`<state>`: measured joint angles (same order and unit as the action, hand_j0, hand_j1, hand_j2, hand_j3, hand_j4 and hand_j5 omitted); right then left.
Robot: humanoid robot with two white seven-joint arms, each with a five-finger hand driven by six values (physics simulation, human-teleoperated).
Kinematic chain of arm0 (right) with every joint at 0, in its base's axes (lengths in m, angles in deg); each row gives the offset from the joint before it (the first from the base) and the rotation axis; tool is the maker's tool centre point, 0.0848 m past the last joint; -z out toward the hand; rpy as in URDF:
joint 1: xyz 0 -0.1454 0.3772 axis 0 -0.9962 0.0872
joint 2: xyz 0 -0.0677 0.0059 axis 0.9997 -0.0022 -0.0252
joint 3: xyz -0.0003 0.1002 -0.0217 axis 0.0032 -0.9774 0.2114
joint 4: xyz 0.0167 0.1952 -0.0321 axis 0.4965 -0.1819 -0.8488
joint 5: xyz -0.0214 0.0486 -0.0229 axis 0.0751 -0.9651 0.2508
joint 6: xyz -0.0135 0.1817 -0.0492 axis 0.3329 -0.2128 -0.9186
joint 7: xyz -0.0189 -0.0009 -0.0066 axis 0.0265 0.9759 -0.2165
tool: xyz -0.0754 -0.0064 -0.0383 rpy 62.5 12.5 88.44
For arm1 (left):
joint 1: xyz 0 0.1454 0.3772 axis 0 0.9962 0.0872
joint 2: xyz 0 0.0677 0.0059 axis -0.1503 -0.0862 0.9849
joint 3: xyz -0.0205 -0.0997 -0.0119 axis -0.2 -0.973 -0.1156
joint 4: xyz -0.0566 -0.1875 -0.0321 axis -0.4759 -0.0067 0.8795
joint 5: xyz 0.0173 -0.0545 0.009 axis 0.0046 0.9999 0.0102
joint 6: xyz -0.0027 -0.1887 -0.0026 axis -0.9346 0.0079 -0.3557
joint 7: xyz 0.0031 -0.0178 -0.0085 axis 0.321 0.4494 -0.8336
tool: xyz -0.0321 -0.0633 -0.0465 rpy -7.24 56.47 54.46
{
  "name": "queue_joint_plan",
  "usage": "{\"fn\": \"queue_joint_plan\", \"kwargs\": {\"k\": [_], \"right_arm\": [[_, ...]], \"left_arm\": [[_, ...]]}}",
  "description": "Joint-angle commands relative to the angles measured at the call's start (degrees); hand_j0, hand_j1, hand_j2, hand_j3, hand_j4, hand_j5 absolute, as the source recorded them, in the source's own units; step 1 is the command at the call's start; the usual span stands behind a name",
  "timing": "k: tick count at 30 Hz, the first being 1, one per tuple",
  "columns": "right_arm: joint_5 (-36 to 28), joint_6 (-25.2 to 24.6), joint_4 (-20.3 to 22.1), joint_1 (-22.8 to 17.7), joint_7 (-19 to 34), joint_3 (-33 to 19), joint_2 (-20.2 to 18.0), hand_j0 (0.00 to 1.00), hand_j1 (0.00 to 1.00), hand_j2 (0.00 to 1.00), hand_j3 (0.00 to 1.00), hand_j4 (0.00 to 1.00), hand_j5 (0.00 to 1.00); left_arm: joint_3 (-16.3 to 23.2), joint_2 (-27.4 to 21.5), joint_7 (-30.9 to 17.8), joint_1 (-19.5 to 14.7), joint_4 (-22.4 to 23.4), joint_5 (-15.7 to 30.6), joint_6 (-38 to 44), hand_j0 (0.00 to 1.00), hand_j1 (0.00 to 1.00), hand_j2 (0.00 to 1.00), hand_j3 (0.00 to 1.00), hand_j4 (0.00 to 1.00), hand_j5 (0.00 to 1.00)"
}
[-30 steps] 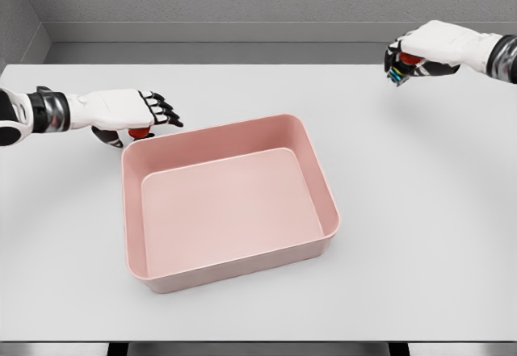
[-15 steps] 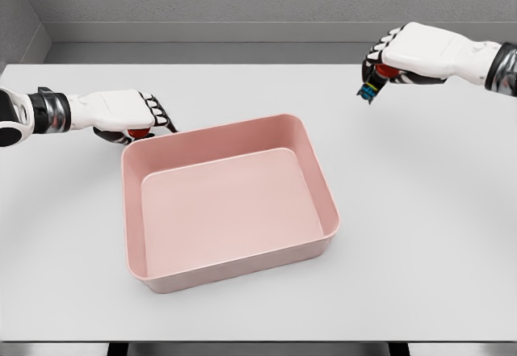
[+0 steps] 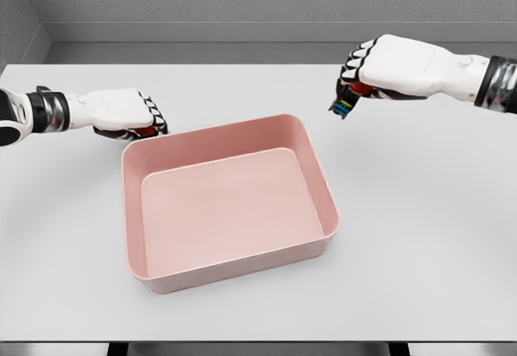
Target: Put the industrial switch in the basket with both arms
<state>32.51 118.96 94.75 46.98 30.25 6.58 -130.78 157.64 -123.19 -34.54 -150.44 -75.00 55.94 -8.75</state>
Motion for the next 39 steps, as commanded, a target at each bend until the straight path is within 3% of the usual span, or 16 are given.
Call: {"fn": "queue_joint_plan", "kwargs": {"k": [1, 9, 13, 25, 30, 33, 39], "right_arm": [[-1.76, -0.14, 2.29, -0.18, -0.21, 0.09, -0.62, 0.48, 0.48, 0.48, 0.48, 0.48, 0.48], [-3.08, -0.14, 4.23, 3.69, -2.50, 4.40, 2.02, 0.49, 0.49, 0.49, 0.49, 0.49, 0.49], [-4.57, -0.14, 4.32, 6.06, -2.59, 8.80, 4.48, 0.49, 0.49, 0.49, 0.49, 0.49, 0.49], [-4.66, -0.14, 5.46, 7.03, -4.00, 17.50, 4.39, 0.49, 0.49, 0.49, 0.49, 0.49, 0.49], [-4.66, -0.14, 4.93, 7.29, -3.91, 18.29, 5.62, 0.49, 0.49, 0.49, 0.49, 0.49, 0.49], [-4.66, -0.14, 4.40, 7.56, -3.91, 19.08, 6.41, 0.50, 0.50, 0.50, 0.50, 0.50, 0.50], [-4.66, -0.14, 3.17, 7.91, -4.00, 19.08, 7.64, 0.60, 0.60, 0.60, 0.60, 0.60, 0.60]], "left_arm": [[-0.15, -0.23, 0.02, 0.00, 0.20, 0.29, 0.01, 0.57, 0.57, 0.57, 0.57, 0.57, 0.57], [-0.06, -0.32, 0.02, -0.70, 0.46, 0.29, 0.01, 0.54, 0.54, 0.54, 0.54, 0.54, 0.54], [-0.06, -0.49, 0.02, -0.88, 0.55, 0.29, 0.01, 0.46, 0.46, 0.46, 0.46, 0.46, 0.46], [-0.15, -0.58, 0.29, -3.95, 0.28, 0.38, 0.01, 0.46, 0.46, 0.46, 0.46, 0.46, 0.46], [-0.33, -1.28, 1.34, -5.62, -0.42, 0.38, 0.01, 0.46, 0.46, 0.46, 0.46, 0.46, 0.46], [-0.50, -3.13, 1.43, -6.68, -3.58, 0.99, 0.01, 0.46, 0.46, 0.46, 0.46, 0.46, 0.46], [-0.85, -5.15, 1.43, -6.77, -7.98, 1.34, 0.01, 0.46, 0.46, 0.46, 0.46, 0.46, 0.46]]}}
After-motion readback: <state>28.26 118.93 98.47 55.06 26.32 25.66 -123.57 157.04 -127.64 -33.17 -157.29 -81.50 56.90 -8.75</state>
